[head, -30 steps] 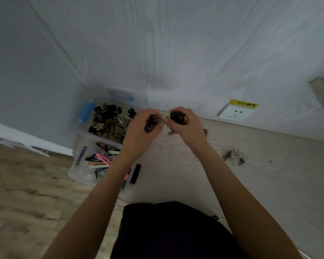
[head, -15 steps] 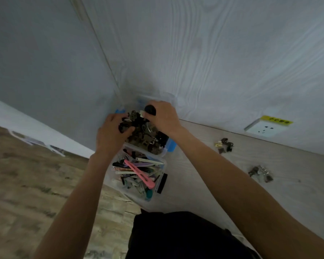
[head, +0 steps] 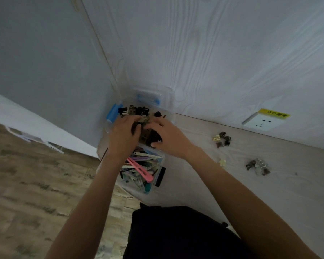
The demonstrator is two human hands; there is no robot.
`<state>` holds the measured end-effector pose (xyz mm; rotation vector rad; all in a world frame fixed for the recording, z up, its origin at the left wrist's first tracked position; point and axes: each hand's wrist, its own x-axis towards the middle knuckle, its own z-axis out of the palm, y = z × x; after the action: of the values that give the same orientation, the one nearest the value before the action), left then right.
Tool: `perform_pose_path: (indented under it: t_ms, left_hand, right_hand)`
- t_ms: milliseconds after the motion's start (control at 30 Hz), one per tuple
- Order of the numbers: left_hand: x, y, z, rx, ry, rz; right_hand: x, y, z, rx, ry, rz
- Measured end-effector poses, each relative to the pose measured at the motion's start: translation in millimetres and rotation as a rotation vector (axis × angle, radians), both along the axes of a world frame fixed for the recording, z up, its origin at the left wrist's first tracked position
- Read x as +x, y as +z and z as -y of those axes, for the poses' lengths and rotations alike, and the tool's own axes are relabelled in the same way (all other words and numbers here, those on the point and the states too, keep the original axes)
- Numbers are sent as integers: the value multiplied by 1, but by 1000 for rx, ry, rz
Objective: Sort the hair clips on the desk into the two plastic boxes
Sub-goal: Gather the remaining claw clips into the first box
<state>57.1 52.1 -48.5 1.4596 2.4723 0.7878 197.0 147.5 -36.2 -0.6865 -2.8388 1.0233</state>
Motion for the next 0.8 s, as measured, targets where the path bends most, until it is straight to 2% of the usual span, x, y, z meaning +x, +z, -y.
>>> perform_pose_path:
  t_ms: [67,167,300,367,433,533,633,700,800]
  left_hand:
    - [13,2,-3,6,17,22]
    - [38,7,-5,166,-7,0]
    - [94,12,-21,313,-202,78]
    - [127,4,-35,204,-350,147]
    - [155,-11,-52,3,-471,188]
    - [176,-35,-83,-302,-538,197]
    - [184,-52,-116,-494,-615,91]
    - [192,-59,-132,-590,-694,-43]
    - [207,-62,-144,-629,-757,-185]
  right_hand:
    - [13,-1,0,-25,-63,-104]
    - [51,-3,-4,27,-236,-255]
    - [134,-15,-5,94,-481,-205]
    - [178,-31,-1,82,-651,-76]
    - [214,-47,0,57,-785,97]
    - [244,-55,-2,-8,-927,293]
    - [256,-56,-8,28,-934,367]
    - [262,-59,-13,120,-902,411]
    - [271,-64,-20,166,-893,471]
